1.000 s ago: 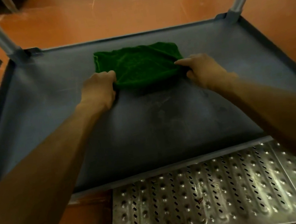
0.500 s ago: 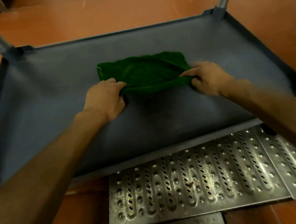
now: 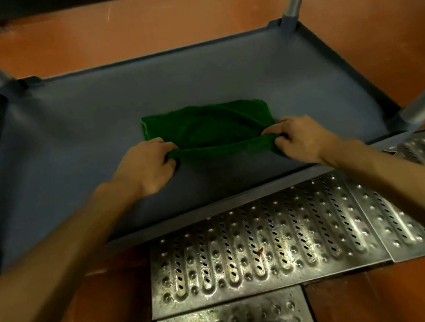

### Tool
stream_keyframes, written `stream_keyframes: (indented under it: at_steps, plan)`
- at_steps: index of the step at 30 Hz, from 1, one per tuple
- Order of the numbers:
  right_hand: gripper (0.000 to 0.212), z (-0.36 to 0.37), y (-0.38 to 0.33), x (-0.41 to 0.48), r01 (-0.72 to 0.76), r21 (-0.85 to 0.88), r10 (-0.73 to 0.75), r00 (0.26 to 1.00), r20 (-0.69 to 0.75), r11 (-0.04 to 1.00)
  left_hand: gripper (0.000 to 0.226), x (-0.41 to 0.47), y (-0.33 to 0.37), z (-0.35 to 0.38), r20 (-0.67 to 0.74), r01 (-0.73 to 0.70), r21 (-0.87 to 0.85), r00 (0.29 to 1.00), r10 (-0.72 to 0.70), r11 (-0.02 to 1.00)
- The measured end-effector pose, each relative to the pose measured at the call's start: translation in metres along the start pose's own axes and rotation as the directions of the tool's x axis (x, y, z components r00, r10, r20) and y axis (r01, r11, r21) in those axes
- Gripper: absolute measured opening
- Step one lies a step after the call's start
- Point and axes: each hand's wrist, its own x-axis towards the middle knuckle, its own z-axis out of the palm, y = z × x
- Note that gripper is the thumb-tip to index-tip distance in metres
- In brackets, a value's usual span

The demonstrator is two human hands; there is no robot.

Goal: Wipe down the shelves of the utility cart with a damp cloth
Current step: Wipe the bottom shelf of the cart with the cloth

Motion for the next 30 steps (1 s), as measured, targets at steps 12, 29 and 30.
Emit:
stream_keyframes:
  at_steps: [12,29,30]
  plan:
    - [0.040,-0.007,-0.011,-0.044,-0.053,0.085,0.044,0.994,0.098,0.995,0.036,-0.028,0.022,0.011,0.036,-0.083,0.091,0.996,0.080,0.992]
    - [0.027,0.001,-0.012,-0.054,0.017,0.043,-0.020,0.998,0.062,0.999,0.069,-0.037,0.041,0.004,0.042,-0.180,-0.115,0.982,0.186,0.977]
    - [0.028,0.001,-0.013,-0.054,0.009,0.041,-0.011,0.999,0.052,0.999,0.071,-0.039,0.040,0.005,0.043,-0.177,-0.126,0.982,0.184,0.976]
